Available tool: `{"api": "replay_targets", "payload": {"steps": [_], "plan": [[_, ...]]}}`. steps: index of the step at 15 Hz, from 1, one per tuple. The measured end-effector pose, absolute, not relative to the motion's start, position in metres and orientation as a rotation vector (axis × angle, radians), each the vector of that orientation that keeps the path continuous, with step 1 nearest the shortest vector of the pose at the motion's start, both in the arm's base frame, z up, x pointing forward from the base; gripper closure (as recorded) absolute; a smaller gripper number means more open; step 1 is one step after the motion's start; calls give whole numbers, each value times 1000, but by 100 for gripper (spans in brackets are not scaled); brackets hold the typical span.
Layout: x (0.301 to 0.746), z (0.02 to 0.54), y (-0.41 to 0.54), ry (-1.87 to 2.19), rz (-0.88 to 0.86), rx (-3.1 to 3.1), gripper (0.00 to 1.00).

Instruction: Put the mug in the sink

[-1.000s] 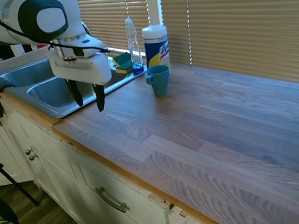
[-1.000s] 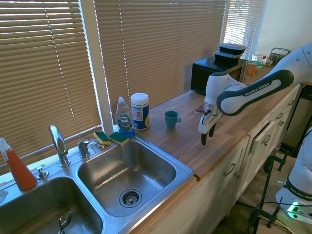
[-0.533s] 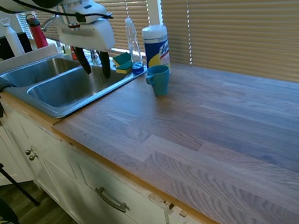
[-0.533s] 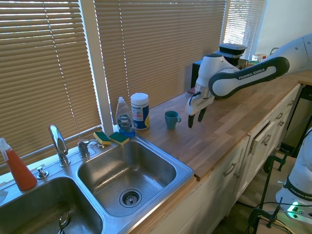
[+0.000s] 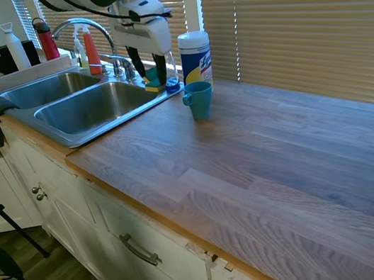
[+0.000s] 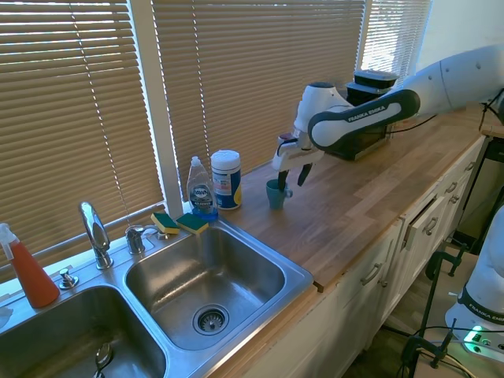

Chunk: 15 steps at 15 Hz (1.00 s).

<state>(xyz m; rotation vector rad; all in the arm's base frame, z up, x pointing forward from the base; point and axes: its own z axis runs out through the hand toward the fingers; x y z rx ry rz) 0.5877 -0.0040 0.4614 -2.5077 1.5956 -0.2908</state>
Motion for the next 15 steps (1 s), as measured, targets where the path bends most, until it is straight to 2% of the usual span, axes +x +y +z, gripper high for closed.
{"api": "replay_targets", "payload": {"steps": [7, 12, 13, 15], "plan": [[674, 432, -21, 1761, -305, -2448, 0], [701, 401, -24, 1797, -237, -2484, 0], [703, 395, -25, 1802, -226, -2489, 100], [706, 384, -25, 1799, -196, -2509, 100]]}}
